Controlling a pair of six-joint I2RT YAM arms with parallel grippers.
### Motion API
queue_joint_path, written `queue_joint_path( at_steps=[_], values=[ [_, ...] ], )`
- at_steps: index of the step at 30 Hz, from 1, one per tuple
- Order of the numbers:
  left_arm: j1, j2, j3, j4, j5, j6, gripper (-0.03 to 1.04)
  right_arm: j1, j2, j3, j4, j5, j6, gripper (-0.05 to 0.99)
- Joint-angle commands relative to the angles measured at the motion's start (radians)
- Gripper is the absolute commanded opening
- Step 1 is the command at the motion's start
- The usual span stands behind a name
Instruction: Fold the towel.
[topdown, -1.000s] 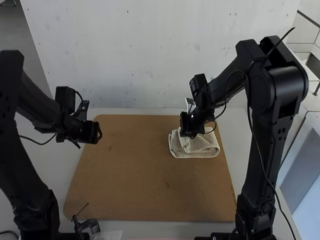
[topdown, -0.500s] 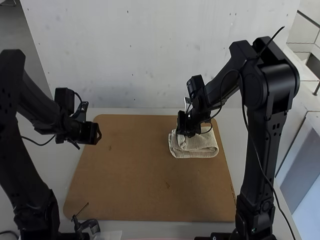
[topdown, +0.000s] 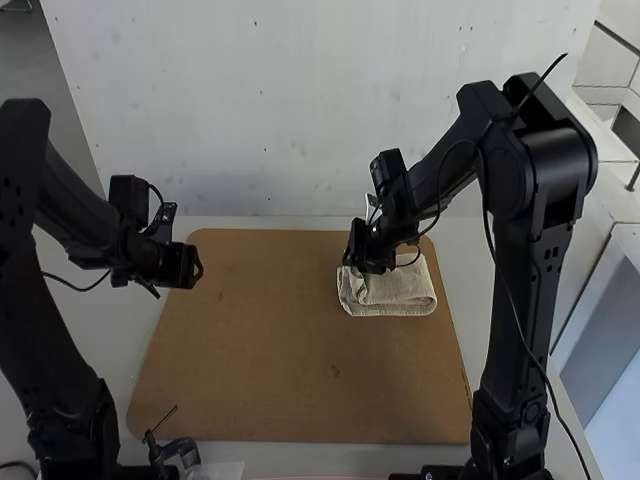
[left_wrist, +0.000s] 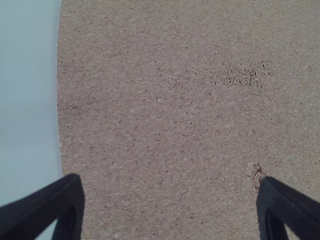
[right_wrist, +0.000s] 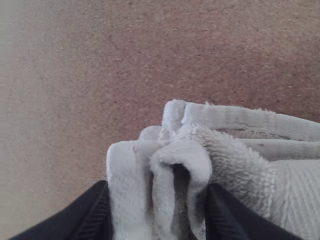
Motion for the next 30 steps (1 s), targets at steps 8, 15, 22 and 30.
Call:
queue_joint_path(
  at_steps=[8, 15, 22, 30],
  values=[
    [0.007, 0.005, -0.021, 0.005, 0.018, 0.0, 0.75, 0.052, -0.068, 0.042, 0.031, -0.068, 0.078, 0.36],
    [0.016, -0.007, -0.027, 0.007, 0.02, 0.003, 0.75, 0.025, -0.154, 0.045, 0.017, -0.054, 0.089, 0.34],
    [0.014, -0.01, -0.027, 0.007, 0.023, 0.005, 0.75, -0.037, -0.254, 0.045, -0.087, 0.127, -0.067, 0.02],
    [0.004, -0.01, -0.028, 0.007, 0.024, 0.002, 0.75, -0.018, -0.185, 0.016, -0.254, 0.156, -0.191, 0.02]
  ],
)
